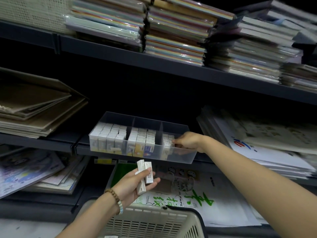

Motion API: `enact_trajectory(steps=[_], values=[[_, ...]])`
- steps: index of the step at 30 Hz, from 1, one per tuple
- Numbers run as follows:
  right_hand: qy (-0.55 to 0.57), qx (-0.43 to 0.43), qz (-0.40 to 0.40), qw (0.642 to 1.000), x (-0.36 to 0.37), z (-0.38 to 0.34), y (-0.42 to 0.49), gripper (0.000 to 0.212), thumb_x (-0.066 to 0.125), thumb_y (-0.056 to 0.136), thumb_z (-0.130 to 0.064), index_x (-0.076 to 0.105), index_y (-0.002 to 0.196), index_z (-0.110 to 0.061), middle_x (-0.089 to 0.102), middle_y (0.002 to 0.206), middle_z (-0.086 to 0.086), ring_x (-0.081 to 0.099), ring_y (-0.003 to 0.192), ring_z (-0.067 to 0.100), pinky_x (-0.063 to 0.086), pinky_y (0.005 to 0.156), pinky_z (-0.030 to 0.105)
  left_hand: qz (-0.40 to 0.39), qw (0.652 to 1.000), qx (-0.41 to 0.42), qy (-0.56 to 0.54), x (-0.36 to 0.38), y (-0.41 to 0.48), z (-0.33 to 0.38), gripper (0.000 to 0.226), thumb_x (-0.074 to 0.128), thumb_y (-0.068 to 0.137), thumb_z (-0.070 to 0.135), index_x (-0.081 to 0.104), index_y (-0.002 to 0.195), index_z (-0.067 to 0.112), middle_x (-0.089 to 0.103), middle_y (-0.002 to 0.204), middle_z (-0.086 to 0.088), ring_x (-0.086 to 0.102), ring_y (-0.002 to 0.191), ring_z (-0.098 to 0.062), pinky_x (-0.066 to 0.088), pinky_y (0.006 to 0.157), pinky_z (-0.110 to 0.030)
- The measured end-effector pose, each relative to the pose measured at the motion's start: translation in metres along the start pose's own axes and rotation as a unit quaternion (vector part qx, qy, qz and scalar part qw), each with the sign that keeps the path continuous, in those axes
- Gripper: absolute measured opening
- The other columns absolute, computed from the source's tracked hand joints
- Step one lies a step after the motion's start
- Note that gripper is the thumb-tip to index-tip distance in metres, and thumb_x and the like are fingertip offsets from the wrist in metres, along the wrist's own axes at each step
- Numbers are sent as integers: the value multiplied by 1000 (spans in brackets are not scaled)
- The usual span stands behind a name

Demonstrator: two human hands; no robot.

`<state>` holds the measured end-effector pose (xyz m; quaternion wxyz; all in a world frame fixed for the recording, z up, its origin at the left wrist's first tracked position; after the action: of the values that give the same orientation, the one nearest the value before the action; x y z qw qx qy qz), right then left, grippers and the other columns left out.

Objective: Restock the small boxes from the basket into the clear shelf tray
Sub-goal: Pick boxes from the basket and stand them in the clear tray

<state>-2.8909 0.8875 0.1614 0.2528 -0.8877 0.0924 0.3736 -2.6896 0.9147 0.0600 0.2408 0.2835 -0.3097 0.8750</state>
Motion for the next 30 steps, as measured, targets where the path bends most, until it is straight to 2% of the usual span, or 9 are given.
enact_trajectory(steps=[2, 6, 9, 11, 13, 15, 19, 24, 30], values=[[32, 1, -9, 999, 1, 1, 0, 43, 55, 94, -31, 55, 125, 0, 60, 125, 12, 66, 93, 17, 57, 77, 24, -2, 1000, 0, 6, 2, -1, 0, 22, 60, 85, 8, 56, 105, 1, 60, 109, -21, 70, 86, -32, 57, 56, -27], [46, -55, 26, 997, 1, 0, -10, 43, 54, 95, -26, 54, 127, 2, 58, 125, 13, 60, 90, 14, 50, 57, 11, -17, 1000, -5, 6, 3, -4, 0, 25, 57, 87, 8, 55, 110, -2, 67, 104, -20, 69, 89, -33, 58, 58, -29], [120, -157, 156, 968, -7, 4, -25, 27, 53, 95, -13, 59, 119, -4, 63, 116, 13, 62, 96, 20, 53, 75, 24, -48, 998, -1, 30, 4, -7, -1, 27, 58, 86, 10, 55, 110, -2, 72, 98, -14, 69, 92, -32, 58, 61, -27], [170, -238, 210, 933, -4, 7, -47, 17, 54, 94, -9, 63, 108, -12, 67, 106, 7, 65, 90, 12, 54, 73, 22, -63, 997, 3, 53, 6, -10, -1, 35, 62, 78, 15, 57, 109, 0, 72, 98, -12, 69, 93, -29, 58, 61, -24], [206, -269, 160, 927, 16, 16, -67, 15, 56, 92, -12, 63, 103, -19, 68, 100, 2, 66, 79, 4, 54, 66, 16, -69, 995, 5, 69, 9, -11, -2, 42, 64, 73, 20, 57, 110, 1, 72, 99, -11, 69, 93, -27, 57, 61, -21], [214, -222, 54, 950, 49, 30, -79, 17, 57, 92, -20, 62, 108, -23, 68, 102, 0, 67, 78, 4, 54, 65, 16, -71, 994, 6, 83, 10, -12, -4, 45, 65, 73, 23, 58, 112, 2, 72, 99, -10, 69, 93, -25, 56, 59, -18], [301, -98, -112, 942, 97, 60, -85, 26, 54, 93, -29, 67, 110, -14, 72, 103, 8, 69, 89, 16, 56, 81, 24, -84, 983, -3, 166, 14, -16, -14, 43, 64, 75, 31, 63, 111, 8, 72, 102, -10, 69, 94, -19, 53, 62, -14], [455, -43, -116, 882, 104, 80, -76, 24, 56, 91, -17, 66, 107, -3, 70, 102, 13, 66, 91, 18, 53, 87, 27, -54, 968, 6, 247, 8, -17, -26, 35, 55, 87, 32, 57, 117, 13, 73, 98, -4, 70, 89, -14, 52, 62, -15], [457, -25, -140, 878, 113, 76, -77, 24, 60, 90, -16, 64, 112, -6, 71, 103, 11, 67, 91, 18, 56, 80, 25, -56, 972, -9, 228, 4, -12, -31, 32, 55, 88, 30, 60, 114, 13, 73, 99, -4, 70, 90, -14, 51, 60, -14]])
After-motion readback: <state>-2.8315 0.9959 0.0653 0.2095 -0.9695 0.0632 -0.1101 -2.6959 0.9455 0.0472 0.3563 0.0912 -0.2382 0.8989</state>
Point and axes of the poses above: each hand's wrist, its own y-axis towards the middle knuckle, its own x-axis out of the palm, z = x × y, the point moved 3 cm from there along y, towards the middle knuckle
